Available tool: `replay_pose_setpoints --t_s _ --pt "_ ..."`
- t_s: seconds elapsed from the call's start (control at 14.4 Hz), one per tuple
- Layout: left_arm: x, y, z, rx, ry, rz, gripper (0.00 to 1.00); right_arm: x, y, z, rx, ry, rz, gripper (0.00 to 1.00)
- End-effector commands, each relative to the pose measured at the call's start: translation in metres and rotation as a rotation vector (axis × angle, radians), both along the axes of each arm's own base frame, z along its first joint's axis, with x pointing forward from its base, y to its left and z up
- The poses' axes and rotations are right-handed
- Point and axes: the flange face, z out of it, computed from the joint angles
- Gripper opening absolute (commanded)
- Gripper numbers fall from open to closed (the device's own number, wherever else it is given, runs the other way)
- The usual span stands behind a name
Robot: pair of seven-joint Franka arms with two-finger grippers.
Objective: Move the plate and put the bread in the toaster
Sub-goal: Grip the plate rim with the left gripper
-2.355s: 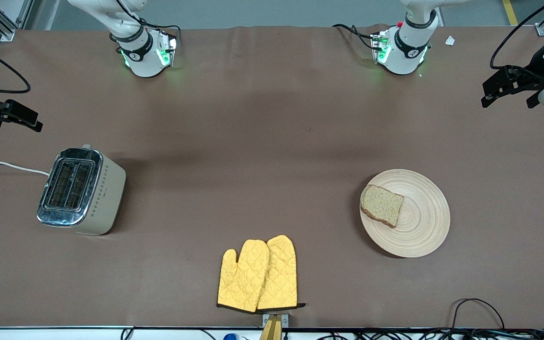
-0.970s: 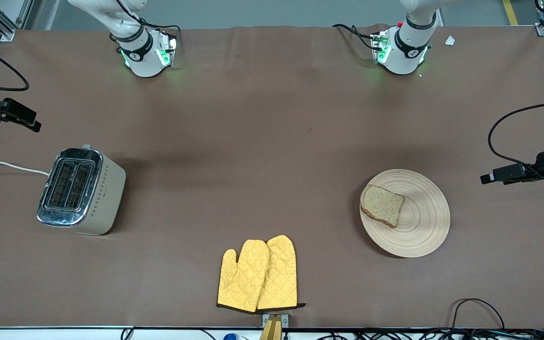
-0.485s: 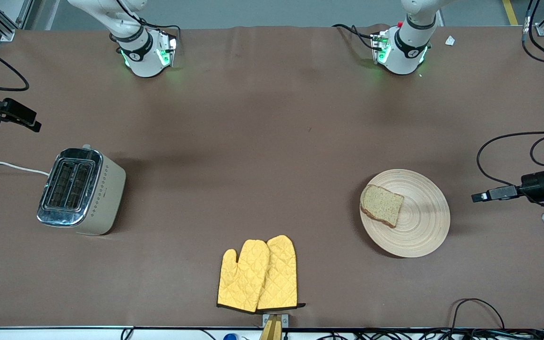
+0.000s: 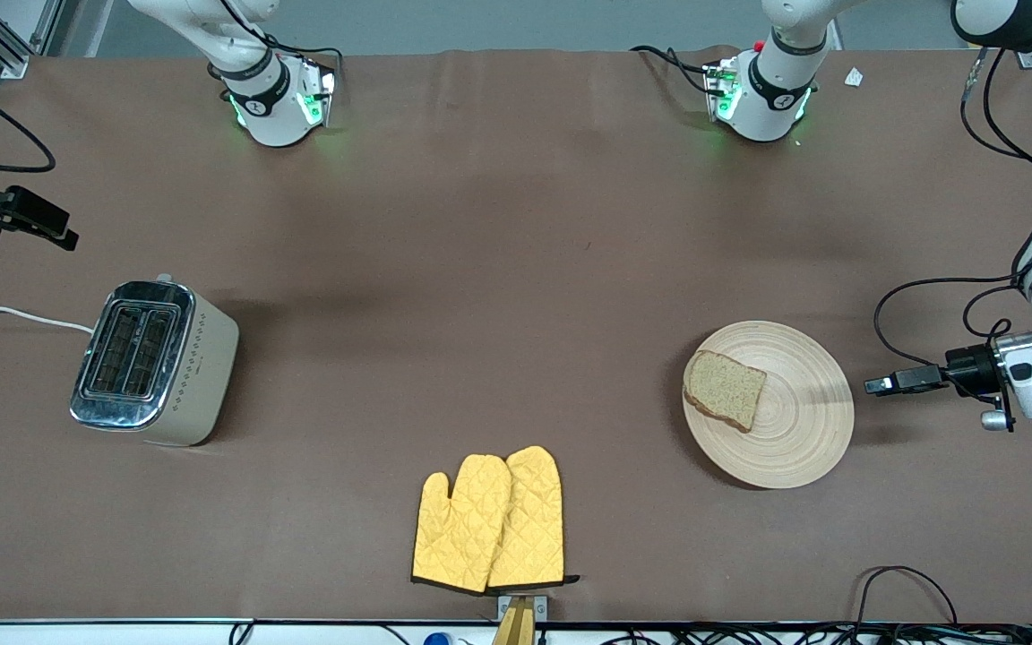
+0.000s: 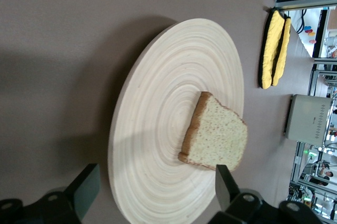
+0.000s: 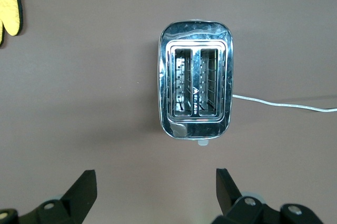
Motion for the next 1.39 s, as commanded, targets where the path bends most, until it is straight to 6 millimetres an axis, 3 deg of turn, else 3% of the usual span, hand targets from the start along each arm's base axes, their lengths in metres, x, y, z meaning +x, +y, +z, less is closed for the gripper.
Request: replay_pose_setpoints --t_s 0.0,0.48,0.83,1.32 --pt "0.003 0.002 -0.017 -0.041 -0.036 0.013 0.89 -0.003 0.003 0.003 0.010 -0.019 -0.002 1.00" --pt "0.003 -0.002 -0.039 -0.026 -0.033 0.024 0.72 -0.001 0.002 0.010 0.008 -0.034 -0.006 1.00" --pt "0.000 -0.008 -0.051 -0.035 -0.015 0.006 0.50 0.006 0.000 0.024 0.010 -0.103 -0.011 1.00" --pt "-0.003 -0.011 -0.061 -0.045 0.001 -0.001 0.22 0.004 0.013 0.021 0.057 -0.086 0.006 1.00"
